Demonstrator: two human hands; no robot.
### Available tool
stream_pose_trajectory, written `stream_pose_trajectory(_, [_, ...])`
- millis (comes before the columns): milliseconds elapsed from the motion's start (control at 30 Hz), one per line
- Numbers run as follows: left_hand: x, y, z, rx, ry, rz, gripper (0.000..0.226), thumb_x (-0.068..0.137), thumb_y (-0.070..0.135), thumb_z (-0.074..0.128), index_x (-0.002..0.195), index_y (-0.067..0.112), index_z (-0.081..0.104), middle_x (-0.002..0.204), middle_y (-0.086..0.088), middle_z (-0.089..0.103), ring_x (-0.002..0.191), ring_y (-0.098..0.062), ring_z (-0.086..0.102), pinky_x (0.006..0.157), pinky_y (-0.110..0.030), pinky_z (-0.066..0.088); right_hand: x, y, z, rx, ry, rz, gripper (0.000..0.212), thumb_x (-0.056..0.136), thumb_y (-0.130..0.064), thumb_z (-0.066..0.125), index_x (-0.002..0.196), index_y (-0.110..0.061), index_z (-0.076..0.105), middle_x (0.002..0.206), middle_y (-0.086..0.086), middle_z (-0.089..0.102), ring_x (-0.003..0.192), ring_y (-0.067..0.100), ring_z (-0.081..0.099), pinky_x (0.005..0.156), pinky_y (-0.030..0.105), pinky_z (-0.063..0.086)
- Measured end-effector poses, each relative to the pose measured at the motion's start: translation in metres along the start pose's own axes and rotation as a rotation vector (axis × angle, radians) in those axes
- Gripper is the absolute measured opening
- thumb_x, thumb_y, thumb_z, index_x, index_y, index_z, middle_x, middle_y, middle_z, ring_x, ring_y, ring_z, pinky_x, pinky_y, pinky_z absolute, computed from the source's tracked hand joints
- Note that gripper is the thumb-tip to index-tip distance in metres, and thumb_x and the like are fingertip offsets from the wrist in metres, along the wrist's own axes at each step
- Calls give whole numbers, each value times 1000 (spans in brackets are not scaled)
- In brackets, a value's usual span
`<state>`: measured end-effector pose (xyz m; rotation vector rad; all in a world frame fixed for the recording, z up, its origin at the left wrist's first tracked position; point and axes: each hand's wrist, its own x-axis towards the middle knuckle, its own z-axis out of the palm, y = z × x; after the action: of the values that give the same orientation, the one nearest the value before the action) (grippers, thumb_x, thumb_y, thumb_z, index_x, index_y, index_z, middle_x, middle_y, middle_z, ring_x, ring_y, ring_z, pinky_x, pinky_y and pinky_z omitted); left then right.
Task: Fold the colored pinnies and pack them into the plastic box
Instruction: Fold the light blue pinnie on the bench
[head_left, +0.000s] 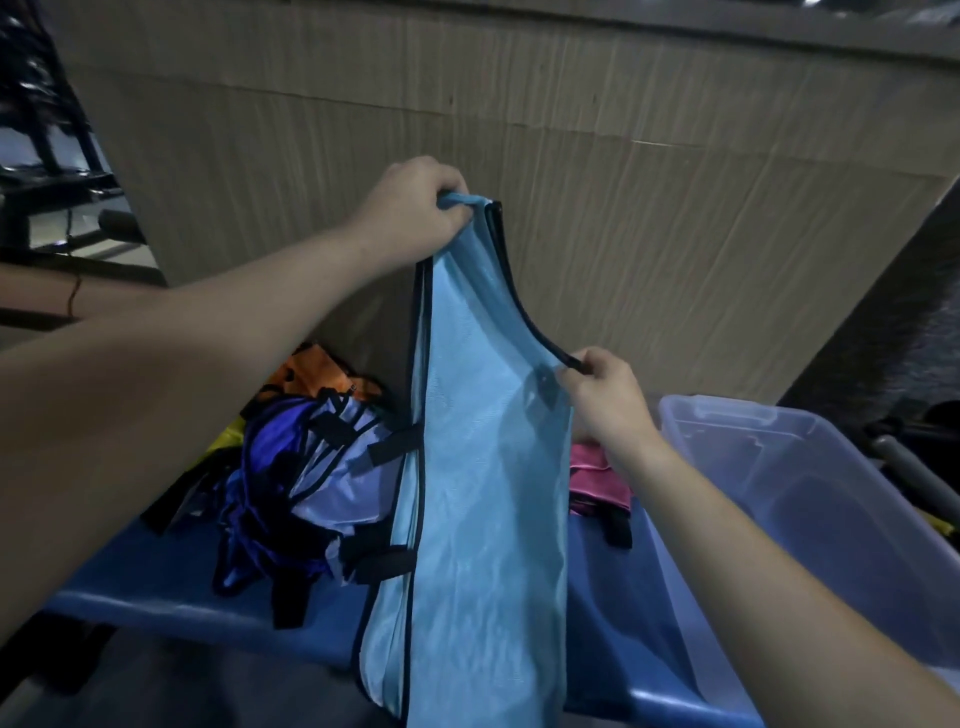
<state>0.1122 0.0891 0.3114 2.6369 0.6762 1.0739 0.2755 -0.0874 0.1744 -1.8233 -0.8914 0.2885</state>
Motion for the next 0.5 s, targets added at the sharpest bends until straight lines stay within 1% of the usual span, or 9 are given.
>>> stream_pose_trajectory(67, [6, -4, 8, -3, 1, -6, 17, 95, 20, 57, 96, 7, 69, 101, -3, 57, 94, -16, 54, 77, -27, 37, 8, 3, 4, 8, 2, -2, 10, 93, -20, 60, 87, -14, 65, 71, -7, 61, 64, 10, 56, 58, 26, 42])
stream_pose_trajectory(233, [12, -14, 26, -10, 10, -1, 18, 95, 21, 57, 99, 8, 69, 103, -2, 54, 95, -15, 51, 78, -25, 35, 15, 14, 12, 68, 11, 31, 10, 94, -16, 59, 84, -16, 63, 74, -4, 63, 67, 11, 58, 63, 28, 45])
stream_pose_trajectory(300, [12, -16, 30, -13, 27, 11, 18, 96, 21, 56, 100, 8, 68, 102, -1, 52, 95, -14, 51, 78, -25, 35, 15, 17, 14, 104, 18, 37, 9, 93, -14, 57, 89, -14, 65, 83, 0, 70, 76, 17, 66, 69, 32, 51])
stream_pose_trajectory(367, [12, -18, 32, -5, 44, 26, 17, 95, 20, 56, 100, 9, 67, 102, -1, 51, 96, -14, 50, 78, -24, 35, 15, 18, 15, 119, 22, 37, 11, 93, -13, 56, 94, -15, 67, 93, 3, 73, 85, 19, 69, 76, 35, 55])
stream_pose_trajectory(433, [11, -20, 34, -2, 49, 32, 16, 95, 20, 56, 99, 9, 67, 101, 0, 51, 96, -14, 50, 78, -23, 34, 17, 18, 17, 124, 15, 29, 11, 94, -13, 57, 96, -15, 67, 95, 5, 73, 85, 17, 68, 76, 32, 54])
stream_pose_trajectory(500, [10, -21, 35, 7, 40, 32, 16, 95, 20, 57, 99, 8, 67, 101, 0, 50, 95, -14, 49, 79, -23, 34, 18, 20, 19, 134, -7, 36, 10, 95, -13, 58, 94, -15, 68, 94, 4, 73, 84, 17, 68, 76, 32, 53])
